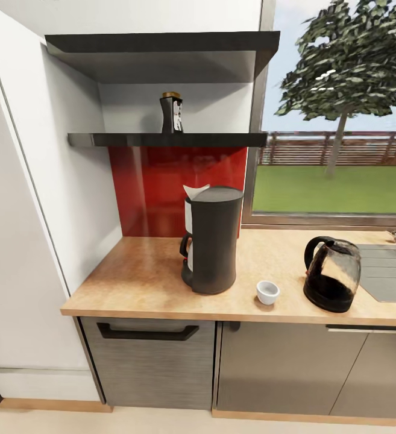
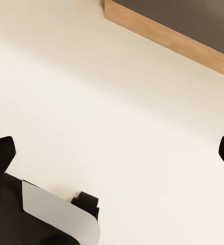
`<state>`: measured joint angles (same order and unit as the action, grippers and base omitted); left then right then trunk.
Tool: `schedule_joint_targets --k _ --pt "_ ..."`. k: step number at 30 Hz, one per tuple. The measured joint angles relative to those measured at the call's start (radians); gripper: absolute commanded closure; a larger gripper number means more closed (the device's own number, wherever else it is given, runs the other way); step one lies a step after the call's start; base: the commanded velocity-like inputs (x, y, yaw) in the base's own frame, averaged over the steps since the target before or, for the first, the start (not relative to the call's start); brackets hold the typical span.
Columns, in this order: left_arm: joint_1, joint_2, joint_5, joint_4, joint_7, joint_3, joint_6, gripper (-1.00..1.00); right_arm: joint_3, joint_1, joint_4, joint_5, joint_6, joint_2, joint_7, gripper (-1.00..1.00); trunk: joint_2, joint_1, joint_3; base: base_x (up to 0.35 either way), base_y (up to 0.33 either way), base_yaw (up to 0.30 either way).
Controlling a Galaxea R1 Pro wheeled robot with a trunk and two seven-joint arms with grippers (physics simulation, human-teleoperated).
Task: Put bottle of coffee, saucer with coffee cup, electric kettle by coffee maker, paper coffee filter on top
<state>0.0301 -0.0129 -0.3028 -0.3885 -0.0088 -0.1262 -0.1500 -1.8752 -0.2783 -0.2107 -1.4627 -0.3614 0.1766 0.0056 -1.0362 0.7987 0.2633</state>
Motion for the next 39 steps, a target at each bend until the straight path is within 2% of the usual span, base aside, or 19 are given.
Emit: schedule_joint_targets --k 6,13,18,20,22,24,25,30,35,36,37,39 --pt "0.0 -0.002 0.0 -0.067 -0.01 0.001 0.001 -1.0 0.0 0.0 0.003 0.005 0.0 -0.005 0.0 -1.0 0.0 0.0 0.0 0.0 0.0 0.0" --pt "0.0 -0.002 0.002 -0.242 -0.017 0.007 0.011 -1.0 -0.001 -0.001 0.009 0.007 0.0 -0.001 0.0 -1.0 0.0 0.0 0.0 0.0 0.0 0.0" --pt "0.0 -0.002 0.003 -0.31 -0.018 0.011 0.015 -1.0 -0.003 0.0 0.009 0.009 0.0 0.0 0.002 -1.0 0.0 0.0 0.0 0.0 0.0 0.0" --pt "0.0 -0.002 0.003 -0.351 -0.018 0.012 0.039 -1.0 -0.003 0.0 0.01 0.009 0.0 0.0 0.001 -1.0 0.0 0.0 0.0 0.0 0.0 0.0" --pt "0.0 -0.002 0.003 -0.386 -0.018 0.013 0.084 -1.0 -0.003 0.0 0.01 0.009 0.0 0.0 0.001 -1.0 0.0 0.0 0.0 0.0 0.0 0.0" --pt "0.0 -0.003 0.004 -0.502 -0.019 0.016 0.235 -1.0 -0.003 0.0 0.01 0.009 0.0 0.0 0.0 -1.0 0.0 0.0 0.0 0.0 0.0 0.0" --pt "0.0 -0.003 0.003 -0.554 -0.02 0.016 0.288 -1.0 -0.003 0.0 0.011 0.009 0.0 0.001 0.0 -1.0 0.0 0.0 0.0 0.0 0.0 0.0" --pt "0.0 -0.003 0.002 -0.672 -0.021 0.02 0.372 -1.0 -0.003 0.0 0.011 0.009 0.0 0.002 0.0 -1.0 0.0 0.0 0.0 0.0 0.0 0.0" --pt "0.0 -0.003 -0.001 -0.821 -0.022 0.022 0.516 -1.0 -0.003 0.0 0.02 0.009 0.0 0.002 0.0 -1.0 0.0 0.0 0.0 0.0 0.0 0.0" --pt "0.0 -0.003 -0.002 -0.868 -0.029 0.023 0.568 -1.0 -0.003 0.0 0.032 0.008 0.0 0.002 0.0 -1.0 0.0 0.0 0.0 0.0 0.0 0.0" --pt "0.0 -0.004 -0.004 -0.945 -0.072 0.023 0.642 -1.0 -0.003 0.0 0.049 0.008 0.0 0.002 0.001 -1.0 0.0 0.0 0.0 0.0 0.0 0.0" --pt "0.001 -0.011 -0.002 -0.98 -0.104 0.023 0.665 -1.0 -0.003 0.0 0.054 0.008 0.0 0.002 0.001 -1.0 0.0 0.0 0.0 0.0 0.0 0.0"
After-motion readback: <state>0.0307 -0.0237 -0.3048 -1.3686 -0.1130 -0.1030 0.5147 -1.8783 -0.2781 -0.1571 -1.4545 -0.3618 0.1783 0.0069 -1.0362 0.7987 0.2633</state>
